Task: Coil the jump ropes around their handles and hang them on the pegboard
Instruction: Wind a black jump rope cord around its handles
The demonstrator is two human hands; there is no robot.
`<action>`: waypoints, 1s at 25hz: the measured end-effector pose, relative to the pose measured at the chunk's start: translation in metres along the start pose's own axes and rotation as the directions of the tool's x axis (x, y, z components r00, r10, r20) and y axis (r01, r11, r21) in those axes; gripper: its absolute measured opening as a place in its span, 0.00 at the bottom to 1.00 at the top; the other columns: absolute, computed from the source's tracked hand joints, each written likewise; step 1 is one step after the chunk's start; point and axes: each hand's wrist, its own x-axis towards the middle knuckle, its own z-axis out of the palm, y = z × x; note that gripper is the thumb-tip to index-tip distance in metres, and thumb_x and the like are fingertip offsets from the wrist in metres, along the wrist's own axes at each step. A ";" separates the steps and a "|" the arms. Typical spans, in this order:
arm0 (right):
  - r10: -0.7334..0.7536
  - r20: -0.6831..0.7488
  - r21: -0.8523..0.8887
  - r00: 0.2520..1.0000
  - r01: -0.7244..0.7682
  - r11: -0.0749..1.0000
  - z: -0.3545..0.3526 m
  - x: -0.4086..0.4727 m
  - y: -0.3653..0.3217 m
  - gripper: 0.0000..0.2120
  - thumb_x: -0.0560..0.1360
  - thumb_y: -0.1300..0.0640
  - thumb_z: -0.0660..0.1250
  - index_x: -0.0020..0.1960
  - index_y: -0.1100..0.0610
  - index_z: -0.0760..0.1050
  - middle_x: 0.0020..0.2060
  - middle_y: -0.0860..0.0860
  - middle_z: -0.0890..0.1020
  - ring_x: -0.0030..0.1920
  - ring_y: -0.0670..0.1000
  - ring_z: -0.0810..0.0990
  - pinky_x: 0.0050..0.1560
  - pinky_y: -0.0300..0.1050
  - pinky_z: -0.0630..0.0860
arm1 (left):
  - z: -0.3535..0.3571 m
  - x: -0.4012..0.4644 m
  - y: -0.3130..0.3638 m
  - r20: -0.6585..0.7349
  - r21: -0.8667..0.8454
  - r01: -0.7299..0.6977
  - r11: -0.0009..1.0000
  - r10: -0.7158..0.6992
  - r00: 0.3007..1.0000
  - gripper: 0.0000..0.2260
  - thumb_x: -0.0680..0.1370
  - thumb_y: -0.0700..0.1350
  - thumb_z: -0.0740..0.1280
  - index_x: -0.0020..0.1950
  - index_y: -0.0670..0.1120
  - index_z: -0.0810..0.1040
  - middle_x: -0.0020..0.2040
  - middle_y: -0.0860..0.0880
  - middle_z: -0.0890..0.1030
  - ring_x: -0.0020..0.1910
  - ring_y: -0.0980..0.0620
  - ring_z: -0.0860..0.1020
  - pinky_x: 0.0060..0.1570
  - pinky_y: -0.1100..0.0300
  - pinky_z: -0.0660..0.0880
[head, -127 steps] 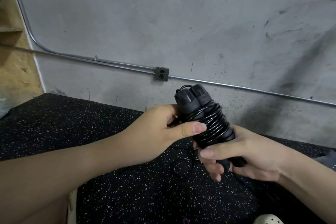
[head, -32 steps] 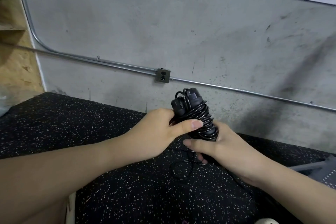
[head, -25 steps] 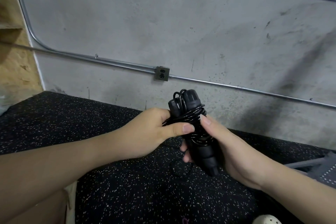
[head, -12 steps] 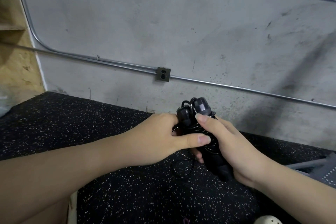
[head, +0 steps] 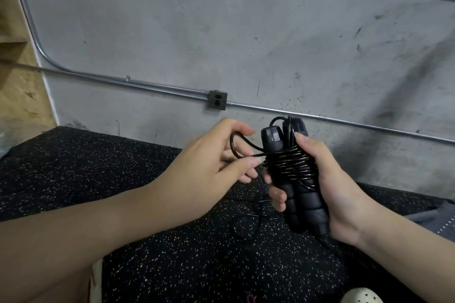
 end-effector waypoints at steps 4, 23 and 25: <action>-0.009 0.071 0.071 0.997 0.004 0.997 0.000 -0.002 -0.003 0.23 0.78 0.37 0.60 0.51 0.56 0.78 0.39 0.58 0.76 0.31 0.52 0.70 0.34 0.46 0.70 | 0.002 -0.001 0.008 -0.062 -0.045 -0.074 0.996 0.071 0.996 0.19 0.75 0.50 0.71 0.65 0.51 0.73 0.49 0.52 0.83 0.49 0.51 0.86 0.50 0.55 0.84; 0.061 0.203 0.209 0.977 -0.105 0.972 -0.005 -0.001 0.004 0.26 0.78 0.34 0.60 0.57 0.56 0.76 0.41 0.56 0.74 0.32 0.50 0.69 0.35 0.45 0.69 | 0.001 0.002 0.000 -0.024 0.101 -0.272 0.957 0.276 0.961 0.21 0.80 0.56 0.65 0.73 0.59 0.69 0.50 0.53 0.82 0.46 0.54 0.85 0.45 0.64 0.81; 0.051 0.210 0.224 0.976 -0.099 0.969 -0.005 0.000 0.001 0.26 0.78 0.34 0.60 0.59 0.56 0.75 0.41 0.56 0.73 0.32 0.50 0.69 0.34 0.45 0.70 | 0.002 0.003 -0.002 -0.022 0.070 -0.251 0.965 0.253 0.967 0.20 0.80 0.57 0.64 0.71 0.58 0.68 0.52 0.52 0.81 0.50 0.50 0.84 0.48 0.59 0.81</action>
